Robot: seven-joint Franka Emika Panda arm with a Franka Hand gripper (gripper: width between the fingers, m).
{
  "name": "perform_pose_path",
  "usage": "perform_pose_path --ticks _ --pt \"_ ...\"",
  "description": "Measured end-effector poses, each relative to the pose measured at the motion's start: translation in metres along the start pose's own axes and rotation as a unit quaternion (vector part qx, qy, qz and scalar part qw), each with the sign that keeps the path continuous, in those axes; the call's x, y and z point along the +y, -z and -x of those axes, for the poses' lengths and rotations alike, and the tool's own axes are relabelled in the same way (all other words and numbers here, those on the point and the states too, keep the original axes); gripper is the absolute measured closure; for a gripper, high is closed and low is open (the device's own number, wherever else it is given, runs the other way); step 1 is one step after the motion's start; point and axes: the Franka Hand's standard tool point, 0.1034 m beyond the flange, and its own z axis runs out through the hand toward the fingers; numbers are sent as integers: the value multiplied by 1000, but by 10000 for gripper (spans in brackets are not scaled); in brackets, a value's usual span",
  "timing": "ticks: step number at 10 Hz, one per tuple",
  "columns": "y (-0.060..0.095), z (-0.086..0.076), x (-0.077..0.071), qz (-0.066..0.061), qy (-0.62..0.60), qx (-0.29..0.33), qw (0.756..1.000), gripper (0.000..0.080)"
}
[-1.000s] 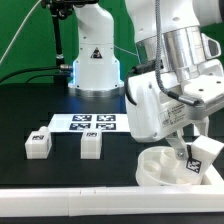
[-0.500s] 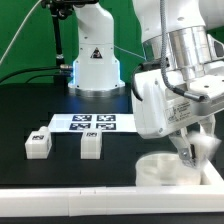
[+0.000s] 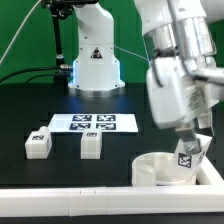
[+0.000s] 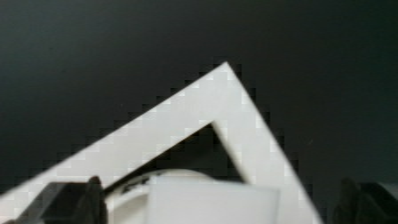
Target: Assemble stool
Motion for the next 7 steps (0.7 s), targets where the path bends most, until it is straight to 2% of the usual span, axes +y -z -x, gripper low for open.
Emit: perform_pose_path --ticks 1,2,5,6,7 --pt "3 4 2 12 57 3 998 151" --pt "3 6 3 15 95 8 995 151" --pt "2 4 2 15 184 9 983 151" --pt "3 3 2 22 264 11 964 151" --pt "5 2 3 38 360 11 932 151"
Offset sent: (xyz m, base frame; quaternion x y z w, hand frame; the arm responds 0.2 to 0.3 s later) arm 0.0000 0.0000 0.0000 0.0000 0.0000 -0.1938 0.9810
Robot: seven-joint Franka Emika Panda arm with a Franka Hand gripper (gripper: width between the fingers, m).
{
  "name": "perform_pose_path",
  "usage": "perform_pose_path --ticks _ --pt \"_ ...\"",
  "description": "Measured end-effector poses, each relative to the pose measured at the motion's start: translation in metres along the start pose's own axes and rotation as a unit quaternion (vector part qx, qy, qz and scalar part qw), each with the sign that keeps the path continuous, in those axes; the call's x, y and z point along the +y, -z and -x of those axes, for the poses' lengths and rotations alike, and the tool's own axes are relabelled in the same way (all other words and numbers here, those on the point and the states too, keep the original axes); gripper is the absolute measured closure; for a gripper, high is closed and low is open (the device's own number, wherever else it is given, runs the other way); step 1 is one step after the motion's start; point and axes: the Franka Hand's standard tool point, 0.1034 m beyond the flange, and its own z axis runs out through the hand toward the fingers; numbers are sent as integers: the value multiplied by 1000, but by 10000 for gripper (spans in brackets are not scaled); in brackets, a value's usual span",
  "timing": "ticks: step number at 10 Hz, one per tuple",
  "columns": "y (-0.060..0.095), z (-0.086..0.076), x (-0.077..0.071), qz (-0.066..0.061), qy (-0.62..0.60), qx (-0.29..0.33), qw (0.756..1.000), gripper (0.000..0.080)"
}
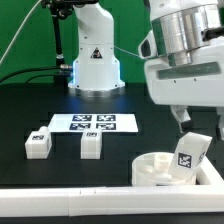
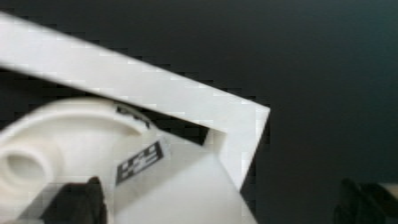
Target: Assemble stool
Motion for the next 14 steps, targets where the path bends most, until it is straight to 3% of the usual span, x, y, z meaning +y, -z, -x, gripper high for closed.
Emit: perform_pose_path --ticks 1,2,3,6,7,9,10,11,14 --pt "5 -1 -1 10 75 -8 997 151" --pt "8 3 -1 31 150 -17 988 151" --pt "9 2 -1 38 218 -17 975 151" --pt "9 -1 0 37 318 -18 947 151" --pt "10 -5 0 42 400 -16 916 151" --pt "7 -14 5 58 597 -21 800 151" --pt "-1 -13 6 65 637 -22 767 151" --pt "-6 -7 9 68 666 -17 743 151" --pt "-5 -15 10 76 719 -18 691 151"
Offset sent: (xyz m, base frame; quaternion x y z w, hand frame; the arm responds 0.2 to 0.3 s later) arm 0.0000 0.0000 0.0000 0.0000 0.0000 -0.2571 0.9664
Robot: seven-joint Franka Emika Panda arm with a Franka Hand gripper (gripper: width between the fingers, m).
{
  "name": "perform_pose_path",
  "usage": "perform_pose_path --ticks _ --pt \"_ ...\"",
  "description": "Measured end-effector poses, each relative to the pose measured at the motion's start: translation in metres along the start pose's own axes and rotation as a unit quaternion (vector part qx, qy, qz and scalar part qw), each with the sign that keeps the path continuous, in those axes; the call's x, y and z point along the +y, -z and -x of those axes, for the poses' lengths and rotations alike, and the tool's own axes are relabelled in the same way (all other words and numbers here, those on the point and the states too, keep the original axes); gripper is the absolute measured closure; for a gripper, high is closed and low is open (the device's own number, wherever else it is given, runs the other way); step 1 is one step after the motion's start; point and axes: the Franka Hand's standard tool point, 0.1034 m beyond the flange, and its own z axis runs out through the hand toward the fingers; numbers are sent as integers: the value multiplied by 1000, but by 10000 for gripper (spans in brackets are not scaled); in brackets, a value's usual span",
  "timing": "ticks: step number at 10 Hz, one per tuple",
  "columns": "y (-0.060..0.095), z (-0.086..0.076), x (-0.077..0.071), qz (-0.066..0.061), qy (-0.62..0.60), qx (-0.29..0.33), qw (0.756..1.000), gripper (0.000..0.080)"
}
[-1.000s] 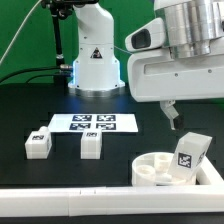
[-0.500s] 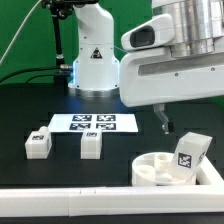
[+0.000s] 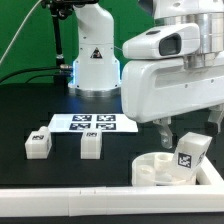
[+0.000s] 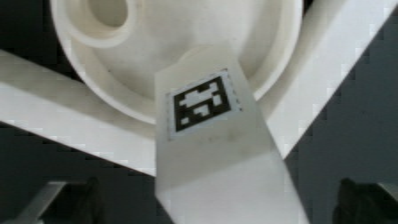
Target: Assemble stool
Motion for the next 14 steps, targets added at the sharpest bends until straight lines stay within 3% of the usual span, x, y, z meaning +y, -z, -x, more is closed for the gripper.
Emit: perform_pose_path --ticks 3,5,7,10,14 --pt "-13 8 2 9 41 -11 999 151" --pt "-12 7 3 9 23 -10 1000 151" --pt "-12 8 3 9 -21 -9 1000 419" --pt "-12 9 8 13 -122 -9 992 459" --pt "-11 8 21 23 -294 4 955 459"
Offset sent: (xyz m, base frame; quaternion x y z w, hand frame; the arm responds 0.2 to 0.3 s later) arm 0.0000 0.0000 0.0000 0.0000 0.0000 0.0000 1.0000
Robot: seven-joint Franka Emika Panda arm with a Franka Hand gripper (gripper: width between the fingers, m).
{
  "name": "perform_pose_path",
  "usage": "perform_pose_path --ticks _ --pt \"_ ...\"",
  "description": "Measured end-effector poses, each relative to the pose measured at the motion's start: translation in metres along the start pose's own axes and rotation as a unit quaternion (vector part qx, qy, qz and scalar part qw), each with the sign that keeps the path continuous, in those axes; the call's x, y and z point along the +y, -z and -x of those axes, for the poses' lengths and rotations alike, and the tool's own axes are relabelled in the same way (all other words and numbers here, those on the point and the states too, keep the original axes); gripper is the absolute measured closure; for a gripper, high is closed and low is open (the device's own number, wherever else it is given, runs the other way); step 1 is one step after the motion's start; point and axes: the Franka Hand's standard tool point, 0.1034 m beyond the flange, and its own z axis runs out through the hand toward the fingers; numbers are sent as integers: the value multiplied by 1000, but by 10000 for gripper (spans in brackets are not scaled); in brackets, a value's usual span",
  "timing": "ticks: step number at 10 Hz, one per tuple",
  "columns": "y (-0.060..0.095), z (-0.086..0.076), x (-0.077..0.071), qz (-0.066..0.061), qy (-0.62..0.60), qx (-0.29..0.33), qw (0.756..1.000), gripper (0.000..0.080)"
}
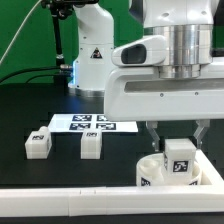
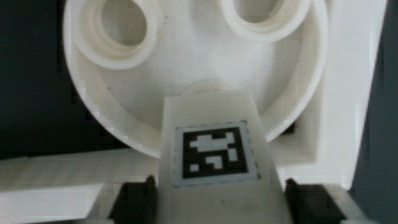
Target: Assemble stool
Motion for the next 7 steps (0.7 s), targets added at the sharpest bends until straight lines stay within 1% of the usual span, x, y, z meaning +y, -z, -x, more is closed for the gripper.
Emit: perform_pose_path --ticks 2,3,6,7 --pt "0 -4 6 3 -101 6 995 459" --pt "0 -4 9 3 -128 7 992 459" --pt "0 -4 11 4 -149 7 989 442" --pt "0 -4 11 4 -149 7 989 241"
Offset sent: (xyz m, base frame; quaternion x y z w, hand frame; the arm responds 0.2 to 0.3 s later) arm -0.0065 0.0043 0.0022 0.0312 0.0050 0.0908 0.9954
